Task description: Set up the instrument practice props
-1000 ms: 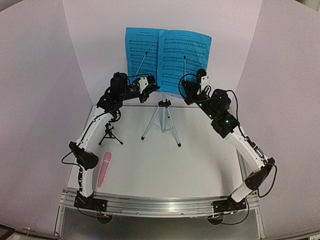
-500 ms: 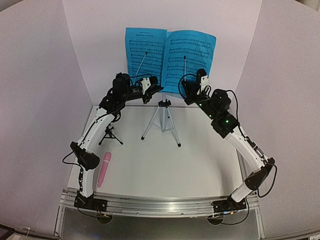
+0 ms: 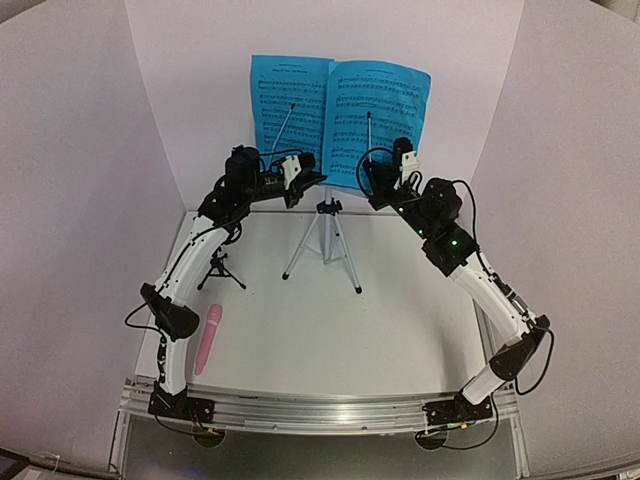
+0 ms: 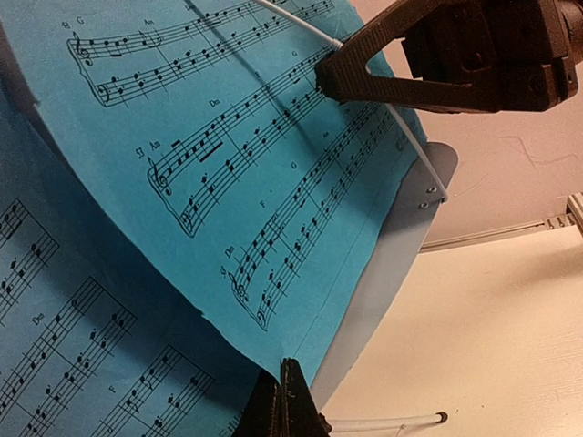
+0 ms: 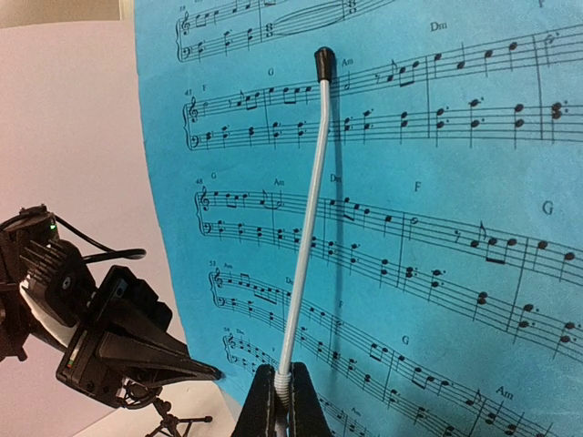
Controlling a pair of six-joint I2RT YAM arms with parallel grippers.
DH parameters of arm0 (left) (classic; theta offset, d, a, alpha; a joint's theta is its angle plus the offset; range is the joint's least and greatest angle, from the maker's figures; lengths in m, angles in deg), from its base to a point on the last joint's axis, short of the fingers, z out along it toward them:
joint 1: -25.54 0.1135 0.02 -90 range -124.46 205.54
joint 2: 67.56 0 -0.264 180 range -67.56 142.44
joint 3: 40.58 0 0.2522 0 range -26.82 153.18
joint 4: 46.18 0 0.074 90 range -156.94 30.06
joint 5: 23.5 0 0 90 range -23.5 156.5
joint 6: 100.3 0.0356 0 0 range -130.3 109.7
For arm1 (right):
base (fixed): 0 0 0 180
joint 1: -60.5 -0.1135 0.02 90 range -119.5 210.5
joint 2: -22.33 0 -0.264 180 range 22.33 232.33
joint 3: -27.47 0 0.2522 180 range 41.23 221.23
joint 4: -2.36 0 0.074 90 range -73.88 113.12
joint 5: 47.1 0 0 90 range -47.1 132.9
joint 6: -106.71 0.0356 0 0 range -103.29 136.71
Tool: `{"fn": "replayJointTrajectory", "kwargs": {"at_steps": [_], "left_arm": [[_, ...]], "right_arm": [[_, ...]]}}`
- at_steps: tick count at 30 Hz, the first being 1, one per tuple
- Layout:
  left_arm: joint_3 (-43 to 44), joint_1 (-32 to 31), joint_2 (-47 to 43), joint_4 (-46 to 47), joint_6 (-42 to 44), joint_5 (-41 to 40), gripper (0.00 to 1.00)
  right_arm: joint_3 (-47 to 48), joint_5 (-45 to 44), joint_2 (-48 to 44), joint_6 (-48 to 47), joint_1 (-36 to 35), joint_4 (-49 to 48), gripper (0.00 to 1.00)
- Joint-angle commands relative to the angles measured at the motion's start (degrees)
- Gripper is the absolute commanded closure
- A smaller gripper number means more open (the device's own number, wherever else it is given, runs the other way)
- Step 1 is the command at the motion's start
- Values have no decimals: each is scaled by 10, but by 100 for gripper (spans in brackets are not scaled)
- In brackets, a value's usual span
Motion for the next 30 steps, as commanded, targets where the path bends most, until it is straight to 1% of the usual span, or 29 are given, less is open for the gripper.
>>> {"fn": "replayJointTrajectory", "kwargs": {"at_steps": [1,4,8,13,30], "left_arm": [[10,5,-3,-13,10,4,100],[11,5,-2,-18,9,6,100],[10,5,1,1,9,0,100],[29,5,16,25,8,-17,100],[32,2,23,48,14,-18,100]], "right_arm": [[4,16,-16,16,-4,-18,100],[6,17,-14,17,-4,-18,100],[4,17,-16,17,-4,-18,100],[2,16,-17,18,-4,-18,100],[-1,15,-17,13,-4,-19,100]]}}
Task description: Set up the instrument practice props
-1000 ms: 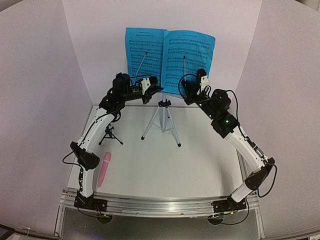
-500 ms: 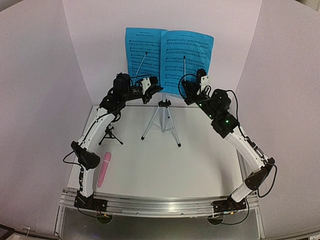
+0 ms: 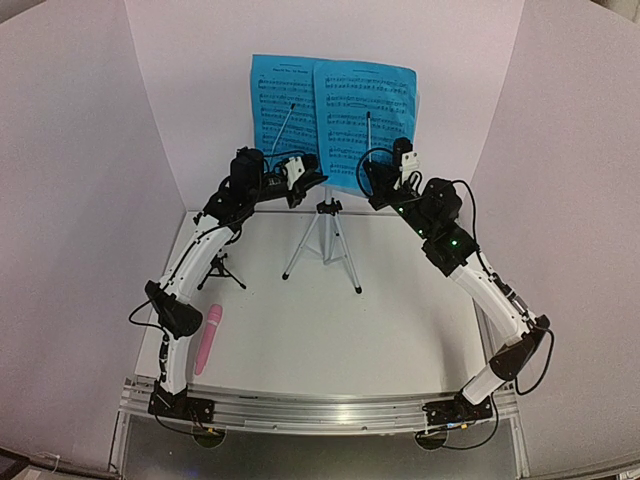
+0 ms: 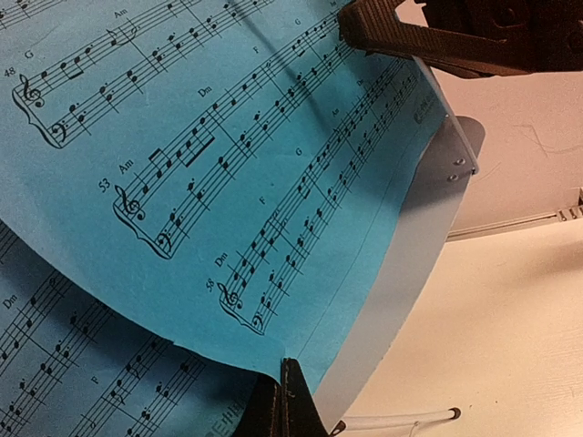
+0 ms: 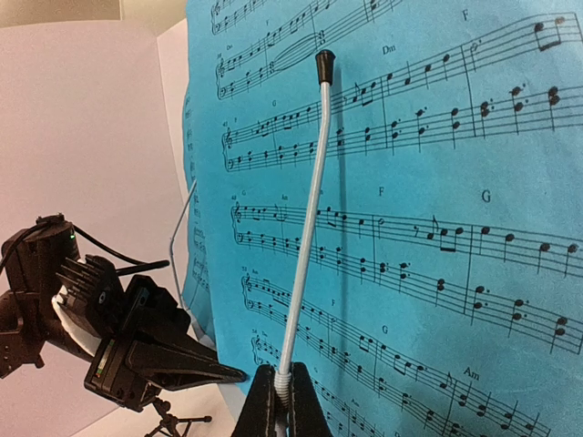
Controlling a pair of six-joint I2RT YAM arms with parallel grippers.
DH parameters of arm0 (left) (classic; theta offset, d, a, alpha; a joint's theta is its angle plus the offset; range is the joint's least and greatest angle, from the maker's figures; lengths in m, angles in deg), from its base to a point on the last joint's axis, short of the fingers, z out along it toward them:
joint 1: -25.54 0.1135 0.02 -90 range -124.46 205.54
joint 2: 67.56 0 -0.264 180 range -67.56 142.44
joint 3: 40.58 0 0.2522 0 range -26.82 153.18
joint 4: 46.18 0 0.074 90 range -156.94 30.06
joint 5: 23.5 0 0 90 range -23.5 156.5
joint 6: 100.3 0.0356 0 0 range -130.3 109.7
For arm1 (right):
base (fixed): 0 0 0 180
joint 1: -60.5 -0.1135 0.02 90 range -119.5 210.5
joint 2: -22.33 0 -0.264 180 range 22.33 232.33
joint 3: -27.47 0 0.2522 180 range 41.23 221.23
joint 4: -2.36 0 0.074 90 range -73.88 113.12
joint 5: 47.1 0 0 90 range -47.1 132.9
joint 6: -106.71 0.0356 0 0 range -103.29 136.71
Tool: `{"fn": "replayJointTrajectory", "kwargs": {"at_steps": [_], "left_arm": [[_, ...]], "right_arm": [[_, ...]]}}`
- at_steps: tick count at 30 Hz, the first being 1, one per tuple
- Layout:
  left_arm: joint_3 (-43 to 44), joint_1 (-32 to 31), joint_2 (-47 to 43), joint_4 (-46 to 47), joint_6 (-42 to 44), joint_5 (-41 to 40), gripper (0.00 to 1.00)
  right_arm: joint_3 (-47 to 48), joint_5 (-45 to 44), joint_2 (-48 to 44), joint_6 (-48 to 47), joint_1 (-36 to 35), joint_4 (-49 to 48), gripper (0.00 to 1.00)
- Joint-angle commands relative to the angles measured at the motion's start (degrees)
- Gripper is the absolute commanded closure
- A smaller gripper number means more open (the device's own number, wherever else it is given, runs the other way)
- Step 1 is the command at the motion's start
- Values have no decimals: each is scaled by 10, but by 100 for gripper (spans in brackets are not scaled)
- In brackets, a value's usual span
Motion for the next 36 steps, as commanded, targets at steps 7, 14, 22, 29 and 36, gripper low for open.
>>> {"fn": "replayJointTrajectory", "kwargs": {"at_steps": [7,14,22,29,36], "left_arm": [[43,-1,11,42,6,-10,100],[31,-1,5,39,9,-9,100],[18,0,-2,34,14,-12,100],[20,0,0,27,19,-16,100],[13,1,-2,23,21,-19,100]], "right_arm": [[1,16,-15,14,-4,-20,100],[1,16,-15,13,-4,-20,100],[4,17,-12,15,-4,-21,100],[6,17,-11,15,-4,-20,100],[8,19,-9,15,-4,-21,100]]}}
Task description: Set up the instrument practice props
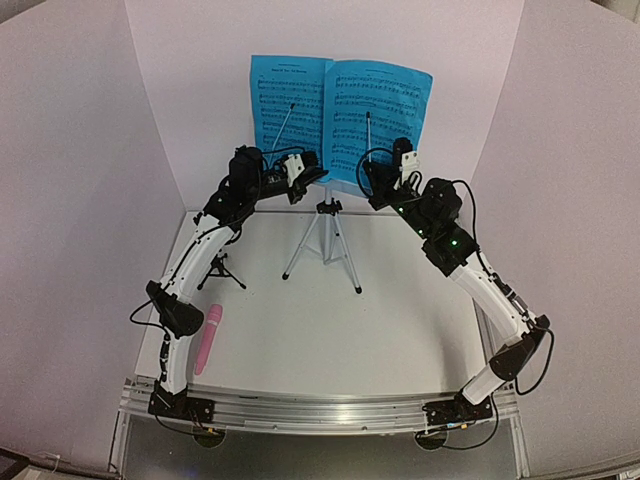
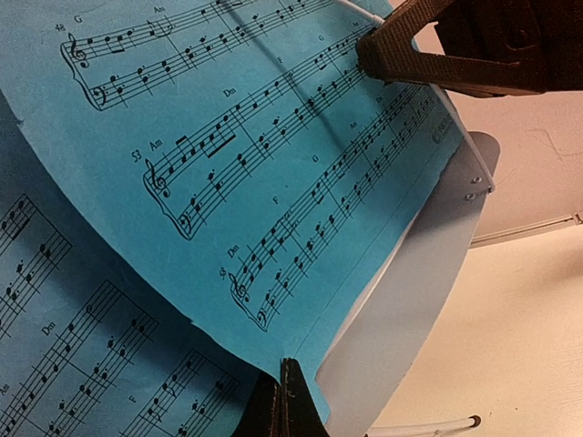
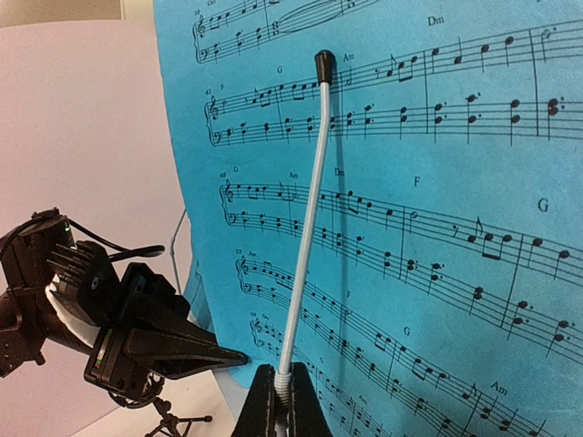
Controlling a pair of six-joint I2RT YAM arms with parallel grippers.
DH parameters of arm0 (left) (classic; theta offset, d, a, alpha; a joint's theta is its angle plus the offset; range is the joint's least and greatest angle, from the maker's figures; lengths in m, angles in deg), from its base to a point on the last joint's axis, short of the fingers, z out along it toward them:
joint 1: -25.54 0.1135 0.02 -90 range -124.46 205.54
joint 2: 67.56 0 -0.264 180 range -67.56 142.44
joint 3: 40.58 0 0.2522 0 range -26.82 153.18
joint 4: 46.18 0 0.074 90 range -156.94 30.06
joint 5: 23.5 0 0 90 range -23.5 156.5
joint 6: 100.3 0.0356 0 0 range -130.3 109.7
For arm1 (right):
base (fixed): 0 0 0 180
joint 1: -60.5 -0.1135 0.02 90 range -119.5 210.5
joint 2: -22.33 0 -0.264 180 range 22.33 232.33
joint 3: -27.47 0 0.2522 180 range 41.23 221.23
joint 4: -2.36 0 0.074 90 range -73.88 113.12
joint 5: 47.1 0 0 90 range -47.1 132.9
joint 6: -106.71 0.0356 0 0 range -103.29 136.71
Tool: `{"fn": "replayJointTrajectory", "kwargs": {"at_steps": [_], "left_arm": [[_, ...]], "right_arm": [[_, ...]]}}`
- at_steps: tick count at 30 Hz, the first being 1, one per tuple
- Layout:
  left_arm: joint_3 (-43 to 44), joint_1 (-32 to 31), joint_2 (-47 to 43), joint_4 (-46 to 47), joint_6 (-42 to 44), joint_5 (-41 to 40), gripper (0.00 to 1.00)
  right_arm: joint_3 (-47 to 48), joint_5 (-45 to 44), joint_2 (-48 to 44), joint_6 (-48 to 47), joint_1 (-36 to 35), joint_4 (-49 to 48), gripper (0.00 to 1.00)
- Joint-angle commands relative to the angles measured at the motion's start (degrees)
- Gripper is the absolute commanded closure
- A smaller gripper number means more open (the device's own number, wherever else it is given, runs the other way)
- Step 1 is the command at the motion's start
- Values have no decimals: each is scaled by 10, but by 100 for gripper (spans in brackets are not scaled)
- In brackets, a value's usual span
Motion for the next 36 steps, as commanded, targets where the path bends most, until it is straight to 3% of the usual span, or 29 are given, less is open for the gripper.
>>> {"fn": "replayJointTrajectory", "kwargs": {"at_steps": [1,20,26,36], "left_arm": [[-4,1,-9,2,13,-10,100],[-12,1,-11,40,8,-25,100],[-21,2,-20,52,5,-20,88],[-56,2,-45,65,1,-9,80]], "right_arm": [[8,17,-8,15,-4,-20,100],[7,15,-9,12,-4,-21,100],[7,15,-8,12,-4,-21,100],[7,17,-8,13,-4,-21,100]]}}
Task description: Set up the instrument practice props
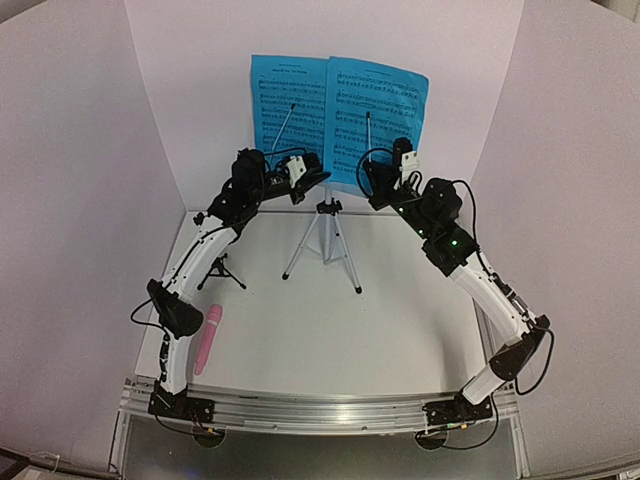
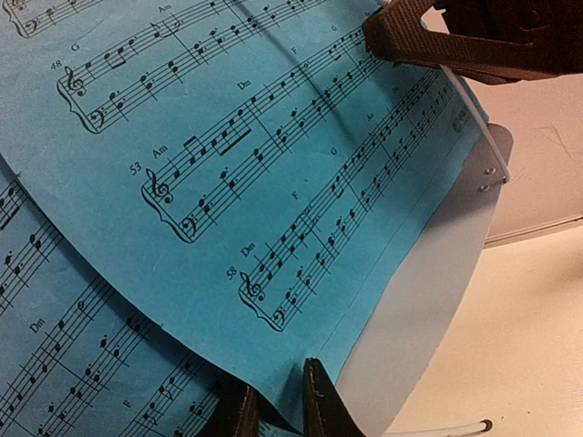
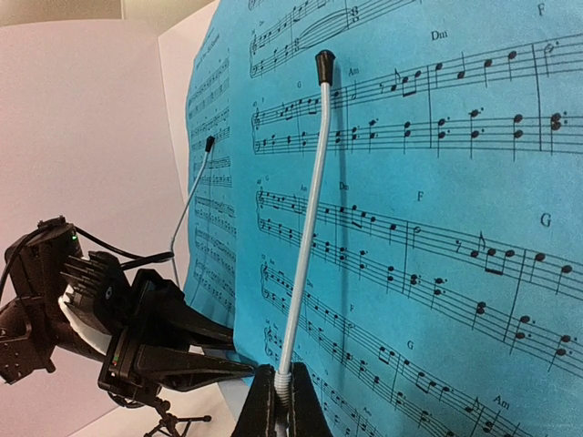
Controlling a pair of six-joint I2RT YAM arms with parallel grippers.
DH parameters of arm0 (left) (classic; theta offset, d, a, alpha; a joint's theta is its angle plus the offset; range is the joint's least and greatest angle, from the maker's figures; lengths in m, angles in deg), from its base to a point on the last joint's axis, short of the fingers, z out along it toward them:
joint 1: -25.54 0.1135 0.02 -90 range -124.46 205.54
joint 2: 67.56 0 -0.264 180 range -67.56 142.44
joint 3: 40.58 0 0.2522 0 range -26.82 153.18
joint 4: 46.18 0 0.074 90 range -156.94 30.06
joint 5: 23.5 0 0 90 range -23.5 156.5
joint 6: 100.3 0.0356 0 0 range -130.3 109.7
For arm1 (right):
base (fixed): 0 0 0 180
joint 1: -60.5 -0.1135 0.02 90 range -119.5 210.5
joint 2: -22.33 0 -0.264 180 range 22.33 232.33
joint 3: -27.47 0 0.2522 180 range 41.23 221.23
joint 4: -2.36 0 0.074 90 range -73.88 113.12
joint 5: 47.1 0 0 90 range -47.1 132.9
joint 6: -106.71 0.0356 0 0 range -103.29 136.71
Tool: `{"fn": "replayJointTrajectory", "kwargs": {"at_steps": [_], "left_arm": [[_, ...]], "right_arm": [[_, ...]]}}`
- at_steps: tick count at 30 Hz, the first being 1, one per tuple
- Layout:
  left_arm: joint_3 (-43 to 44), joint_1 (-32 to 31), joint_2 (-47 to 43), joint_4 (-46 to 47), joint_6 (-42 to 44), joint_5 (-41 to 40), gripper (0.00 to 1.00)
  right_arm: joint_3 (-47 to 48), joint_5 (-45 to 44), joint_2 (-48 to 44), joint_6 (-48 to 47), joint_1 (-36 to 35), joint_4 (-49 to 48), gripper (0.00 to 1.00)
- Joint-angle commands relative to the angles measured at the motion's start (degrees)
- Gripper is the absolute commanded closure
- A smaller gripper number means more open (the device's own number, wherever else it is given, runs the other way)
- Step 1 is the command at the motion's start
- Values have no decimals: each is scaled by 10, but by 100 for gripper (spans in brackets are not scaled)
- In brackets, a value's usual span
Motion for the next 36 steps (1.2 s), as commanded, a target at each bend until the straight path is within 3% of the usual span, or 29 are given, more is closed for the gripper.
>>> {"fn": "replayJointTrajectory", "kwargs": {"at_steps": [1,21,36], "left_arm": [[-21,2,-43,17,3,0,78],[-49,2,-84,18,1,6,64],[-69,2,-137,-27,-1,21,61]], "right_arm": [[7,17,-8,16,-5,-21,100],[4,33,-10,25,-4,-21,95],[-22,28,-51,29,-4,-22,76]]}}
